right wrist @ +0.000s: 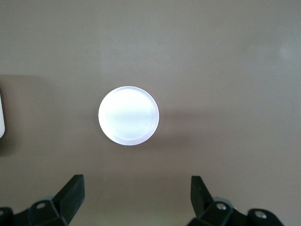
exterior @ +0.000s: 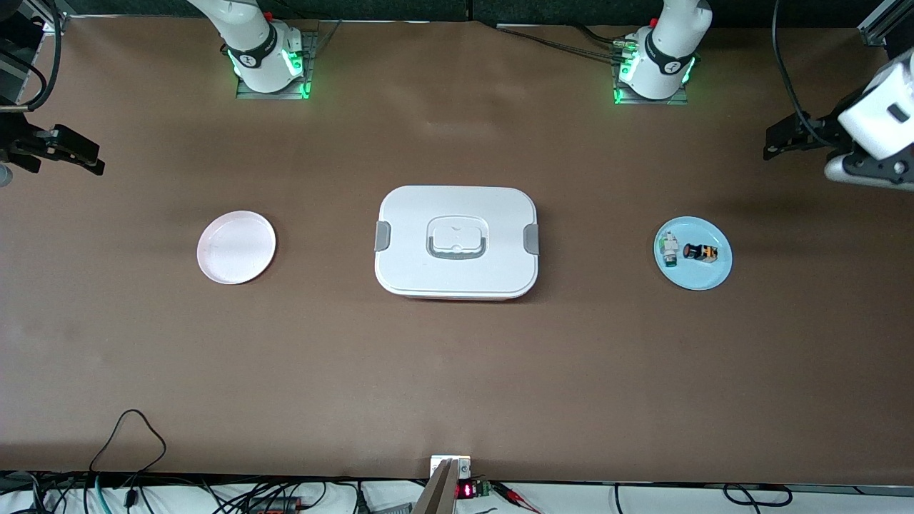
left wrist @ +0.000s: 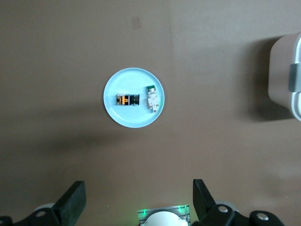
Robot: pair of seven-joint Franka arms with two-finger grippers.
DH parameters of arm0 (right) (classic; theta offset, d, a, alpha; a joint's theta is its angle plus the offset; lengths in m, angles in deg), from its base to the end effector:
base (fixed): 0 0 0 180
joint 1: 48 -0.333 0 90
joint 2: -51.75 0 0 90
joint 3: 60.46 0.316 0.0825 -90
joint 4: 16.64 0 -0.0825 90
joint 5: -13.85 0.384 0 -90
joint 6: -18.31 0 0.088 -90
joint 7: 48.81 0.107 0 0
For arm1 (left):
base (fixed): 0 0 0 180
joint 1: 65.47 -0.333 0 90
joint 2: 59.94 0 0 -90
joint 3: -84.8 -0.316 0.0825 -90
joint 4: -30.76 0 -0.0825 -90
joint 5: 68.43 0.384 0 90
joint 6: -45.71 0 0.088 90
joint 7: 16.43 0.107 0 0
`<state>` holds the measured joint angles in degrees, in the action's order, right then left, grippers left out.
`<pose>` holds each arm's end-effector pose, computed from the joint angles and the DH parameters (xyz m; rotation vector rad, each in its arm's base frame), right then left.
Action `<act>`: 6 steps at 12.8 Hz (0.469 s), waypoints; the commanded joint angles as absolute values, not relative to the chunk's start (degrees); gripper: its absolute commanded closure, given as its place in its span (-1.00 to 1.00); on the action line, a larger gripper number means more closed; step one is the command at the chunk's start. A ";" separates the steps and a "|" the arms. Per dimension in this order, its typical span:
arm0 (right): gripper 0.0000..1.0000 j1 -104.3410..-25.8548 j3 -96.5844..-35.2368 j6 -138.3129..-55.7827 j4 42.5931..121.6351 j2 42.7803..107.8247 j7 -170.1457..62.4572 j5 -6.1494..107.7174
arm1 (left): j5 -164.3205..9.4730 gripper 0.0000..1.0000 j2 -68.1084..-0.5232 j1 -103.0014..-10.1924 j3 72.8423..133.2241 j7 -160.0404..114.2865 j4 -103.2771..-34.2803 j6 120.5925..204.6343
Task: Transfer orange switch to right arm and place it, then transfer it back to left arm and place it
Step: 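Lower the left gripper over the orange switch on the blue plate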
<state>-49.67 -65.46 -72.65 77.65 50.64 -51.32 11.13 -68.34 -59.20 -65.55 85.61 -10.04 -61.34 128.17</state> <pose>0.5469 -0.0373 0.6014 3.0972 -0.0194 -0.0637 0.5414 -0.0067 0.5902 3.1152 -0.1937 -0.2833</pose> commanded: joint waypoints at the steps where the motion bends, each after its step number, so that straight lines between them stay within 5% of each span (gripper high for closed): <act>1: -1.00 -49.67 -65.30 -71.43 76.43 50.96 -51.98 11.04 | -67.99 -1.00 -55.03 -66.70 85.67 -6.15 -61.09 128.24; 6: -1.00 -49.67 -65.30 -71.43 76.43 50.96 -51.89 11.04 | -68.08 -1.00 -47.30 -67.14 85.50 -6.84 -61.97 130.53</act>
<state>-49.67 -65.46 -72.61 77.65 50.65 -51.35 11.13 -68.34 -50.19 -66.64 85.58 -7.68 -62.36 130.18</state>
